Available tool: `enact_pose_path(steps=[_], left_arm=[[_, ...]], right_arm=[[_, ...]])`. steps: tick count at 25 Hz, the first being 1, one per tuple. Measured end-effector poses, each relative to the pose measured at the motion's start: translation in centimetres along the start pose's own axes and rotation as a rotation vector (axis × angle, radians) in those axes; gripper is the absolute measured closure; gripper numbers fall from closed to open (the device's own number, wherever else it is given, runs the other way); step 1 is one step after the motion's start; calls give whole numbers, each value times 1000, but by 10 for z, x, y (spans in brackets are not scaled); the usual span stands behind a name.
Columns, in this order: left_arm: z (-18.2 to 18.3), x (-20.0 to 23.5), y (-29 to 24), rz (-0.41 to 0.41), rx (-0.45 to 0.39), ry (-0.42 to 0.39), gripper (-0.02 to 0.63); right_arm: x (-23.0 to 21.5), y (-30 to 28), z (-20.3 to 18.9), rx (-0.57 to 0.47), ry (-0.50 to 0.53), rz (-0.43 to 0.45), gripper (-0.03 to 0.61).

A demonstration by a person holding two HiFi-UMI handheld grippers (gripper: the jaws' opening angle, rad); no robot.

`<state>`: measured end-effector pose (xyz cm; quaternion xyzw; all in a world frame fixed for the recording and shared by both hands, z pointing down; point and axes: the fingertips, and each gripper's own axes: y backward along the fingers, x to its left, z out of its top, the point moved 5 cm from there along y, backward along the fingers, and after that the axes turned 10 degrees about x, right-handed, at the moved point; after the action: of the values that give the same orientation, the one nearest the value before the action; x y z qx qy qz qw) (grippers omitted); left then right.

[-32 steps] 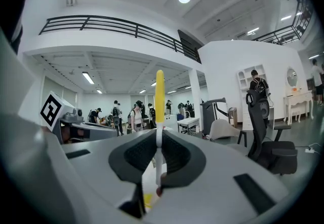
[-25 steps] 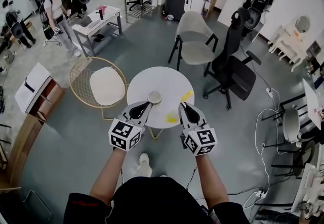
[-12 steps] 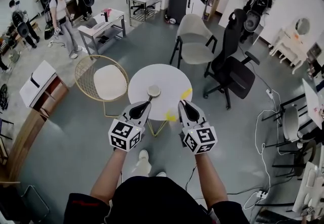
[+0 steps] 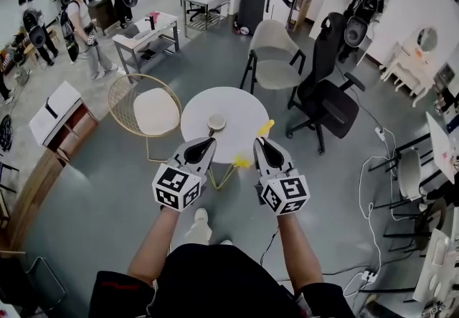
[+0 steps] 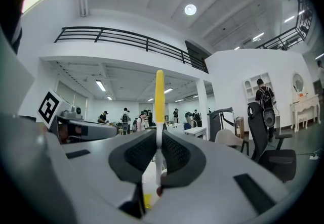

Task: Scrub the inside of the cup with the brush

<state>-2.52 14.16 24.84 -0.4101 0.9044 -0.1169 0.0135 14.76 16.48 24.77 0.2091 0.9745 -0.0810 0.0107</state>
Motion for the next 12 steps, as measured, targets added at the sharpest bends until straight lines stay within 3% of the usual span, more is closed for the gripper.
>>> enact_pose_path(steps=[12], left_arm=[[6, -3, 5, 24, -4, -47, 598]], right_arm=[[5, 3, 8, -9, 13, 11, 532]])
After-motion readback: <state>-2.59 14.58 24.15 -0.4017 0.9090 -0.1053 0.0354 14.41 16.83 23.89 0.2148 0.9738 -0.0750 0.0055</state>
